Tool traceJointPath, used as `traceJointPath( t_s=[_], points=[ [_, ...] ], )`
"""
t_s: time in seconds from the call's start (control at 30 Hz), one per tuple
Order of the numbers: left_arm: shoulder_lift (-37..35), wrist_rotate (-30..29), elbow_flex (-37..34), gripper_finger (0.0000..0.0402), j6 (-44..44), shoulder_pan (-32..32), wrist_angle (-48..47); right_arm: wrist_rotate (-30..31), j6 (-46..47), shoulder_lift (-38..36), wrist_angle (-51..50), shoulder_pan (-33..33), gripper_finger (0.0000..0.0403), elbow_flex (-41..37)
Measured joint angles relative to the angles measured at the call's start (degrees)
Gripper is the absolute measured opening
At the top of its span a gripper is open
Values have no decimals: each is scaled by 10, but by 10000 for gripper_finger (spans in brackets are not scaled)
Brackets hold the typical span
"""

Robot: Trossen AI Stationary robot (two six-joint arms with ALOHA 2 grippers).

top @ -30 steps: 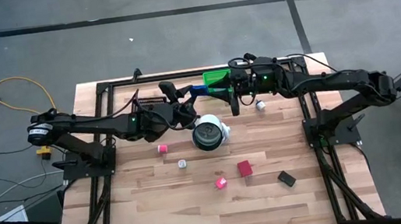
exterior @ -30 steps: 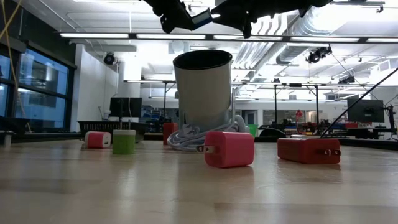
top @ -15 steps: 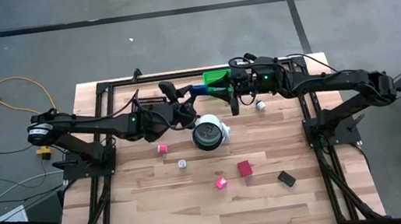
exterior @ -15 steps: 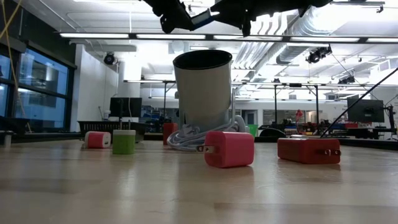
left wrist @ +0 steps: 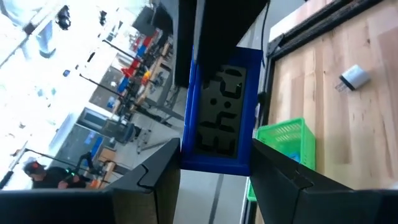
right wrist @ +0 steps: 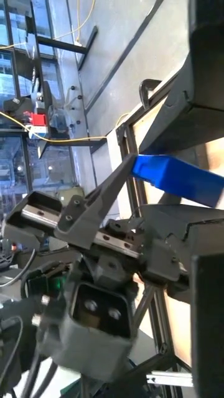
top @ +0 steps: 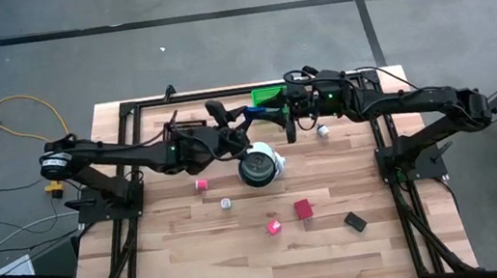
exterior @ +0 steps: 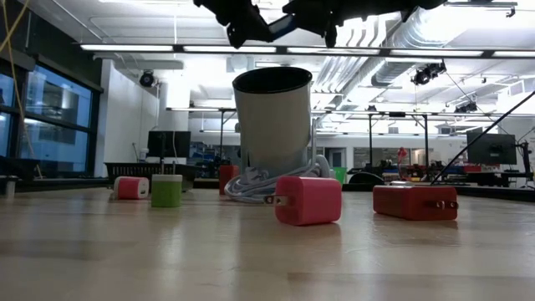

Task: Pick & Place Office items
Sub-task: Put the blue digital timer into the green bin

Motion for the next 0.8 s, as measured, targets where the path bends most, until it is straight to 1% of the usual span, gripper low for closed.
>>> traceJointPath(
  t_s=[0.13,0.33,0.47,0.8],
  points=[
    [16,-11,0,159,29,0,21,15,0,0,-7,0,125,0],
    [21,-59,0,159,51,0,27,22,0,0,-30,0,125,0],
    [21,-64,0,159,54,-1,29,41,-1,0,-40,0,125,0],
    [21,-63,0,159,54,-1,30,40,-1,0,-39,0,125,0]
  ],
)
